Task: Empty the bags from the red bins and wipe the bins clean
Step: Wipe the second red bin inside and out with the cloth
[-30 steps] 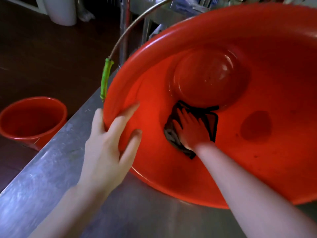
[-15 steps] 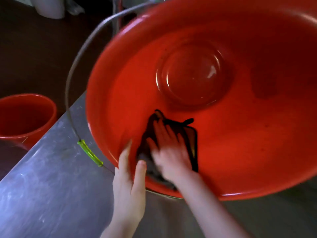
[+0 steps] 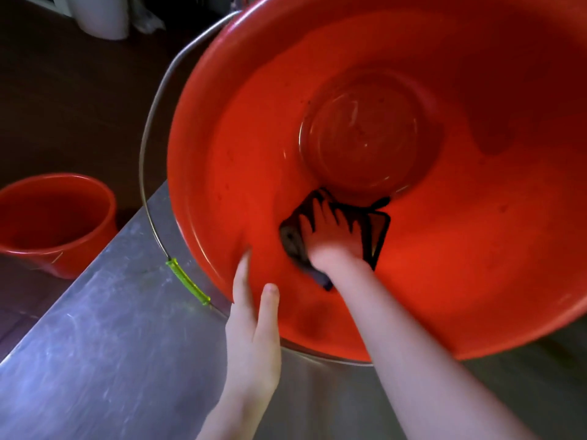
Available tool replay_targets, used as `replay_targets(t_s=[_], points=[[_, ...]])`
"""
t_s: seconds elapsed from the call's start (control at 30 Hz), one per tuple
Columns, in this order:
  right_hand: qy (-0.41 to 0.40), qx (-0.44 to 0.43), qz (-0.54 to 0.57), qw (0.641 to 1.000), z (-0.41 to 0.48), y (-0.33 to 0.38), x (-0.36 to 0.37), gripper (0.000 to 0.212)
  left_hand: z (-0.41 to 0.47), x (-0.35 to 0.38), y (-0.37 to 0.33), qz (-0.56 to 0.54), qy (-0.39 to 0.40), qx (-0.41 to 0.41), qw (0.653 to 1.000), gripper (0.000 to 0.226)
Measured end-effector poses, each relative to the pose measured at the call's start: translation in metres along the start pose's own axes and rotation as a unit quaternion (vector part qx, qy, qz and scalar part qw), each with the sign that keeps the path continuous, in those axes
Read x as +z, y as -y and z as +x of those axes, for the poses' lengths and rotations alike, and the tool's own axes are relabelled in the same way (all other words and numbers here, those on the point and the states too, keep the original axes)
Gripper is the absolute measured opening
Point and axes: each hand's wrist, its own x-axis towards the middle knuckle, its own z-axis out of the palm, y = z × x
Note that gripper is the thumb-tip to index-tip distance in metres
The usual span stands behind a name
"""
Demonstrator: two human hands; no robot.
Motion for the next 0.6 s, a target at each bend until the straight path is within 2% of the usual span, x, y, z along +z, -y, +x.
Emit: replay_targets(t_s=[0.1,0.17,0.3,0.37,0.47,0.53,0.6], points=[[-0.031,-0.127,0.001,0.991,-0.074,0.013,0.011,0.068,-0.001,-0.001,-0.001,-0.022,-0.01,-0.028,0.999,0.049],[-0.014,-0.148,0.01,0.989,-0.102,0.016,0.013,0.073,-0.003,-0.002,-0.003,-0.05,-0.011,-0.051,0.997,0.05],[-0.037,-0.063,-0.013,0.997,-0.065,0.014,0.011,0.061,-0.024,0.0,-0.002,-0.109,0.0,-0.075,0.991,0.059],[-0.014,-0.001,0.003,1.0,-0.029,0.009,0.005,0.059,-0.037,0.004,-0.001,-0.118,-0.012,-0.092,0.989,0.062],[0.012,0.03,0.021,0.999,0.006,-0.002,0.003,0.06,-0.043,0.003,-0.005,-0.193,-0.005,-0.131,0.973,0.052],[0.006,0.04,0.03,0.999,0.014,-0.004,0.007,0.061,-0.036,-0.004,-0.01,-0.164,-0.042,-0.125,0.978,0.043],[-0.002,0.045,0.037,0.998,0.01,-0.003,0.013,0.061,-0.026,-0.015,-0.017,-0.089,-0.123,-0.095,0.984,0.035]])
